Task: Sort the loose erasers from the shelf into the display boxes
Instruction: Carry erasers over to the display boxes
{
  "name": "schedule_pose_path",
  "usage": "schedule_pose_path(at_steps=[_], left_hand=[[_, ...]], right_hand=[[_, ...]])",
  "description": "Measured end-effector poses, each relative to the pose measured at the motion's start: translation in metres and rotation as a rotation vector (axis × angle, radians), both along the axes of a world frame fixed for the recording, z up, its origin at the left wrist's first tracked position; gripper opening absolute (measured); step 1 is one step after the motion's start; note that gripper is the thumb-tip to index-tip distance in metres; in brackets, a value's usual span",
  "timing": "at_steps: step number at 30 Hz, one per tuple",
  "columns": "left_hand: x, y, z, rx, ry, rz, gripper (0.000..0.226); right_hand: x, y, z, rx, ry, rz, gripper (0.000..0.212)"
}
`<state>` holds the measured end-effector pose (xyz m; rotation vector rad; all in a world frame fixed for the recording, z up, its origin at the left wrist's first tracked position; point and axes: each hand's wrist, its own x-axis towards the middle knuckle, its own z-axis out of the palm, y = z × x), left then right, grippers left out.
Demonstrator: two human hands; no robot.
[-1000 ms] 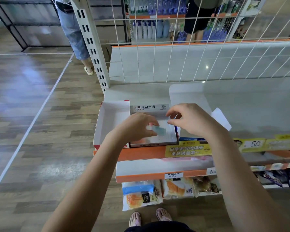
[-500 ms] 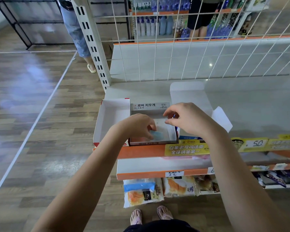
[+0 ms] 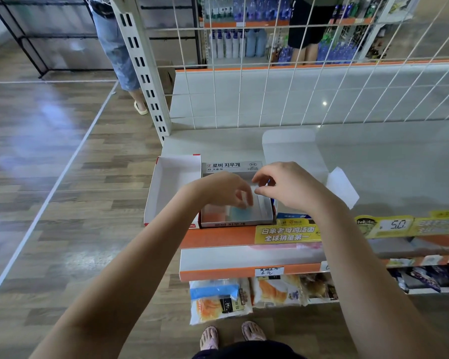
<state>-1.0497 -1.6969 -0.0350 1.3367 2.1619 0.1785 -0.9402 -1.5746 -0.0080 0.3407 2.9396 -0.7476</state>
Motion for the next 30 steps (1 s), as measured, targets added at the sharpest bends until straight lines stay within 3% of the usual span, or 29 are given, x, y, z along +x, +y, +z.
schedule_pose_path(at_steps=[18,25,30], left_hand=[[0.001,-0.009,-0.006,-0.042,0.024,-0.036,0.014],[-0.007,-0.009,0.003,0.048,0.119,-0.037,0.019],[-0.026,0.010,0.027,0.178,0.248,0.004,0.019]], right_hand=[[-0.004,-0.001,-0.006,0.035,-0.002,0.003,0.026],[-0.011,-0.005,-0.004,0.094,0.010,0.033,0.025],[-0.019,0.009,0.005,0.266,0.134,-0.041,0.033]])
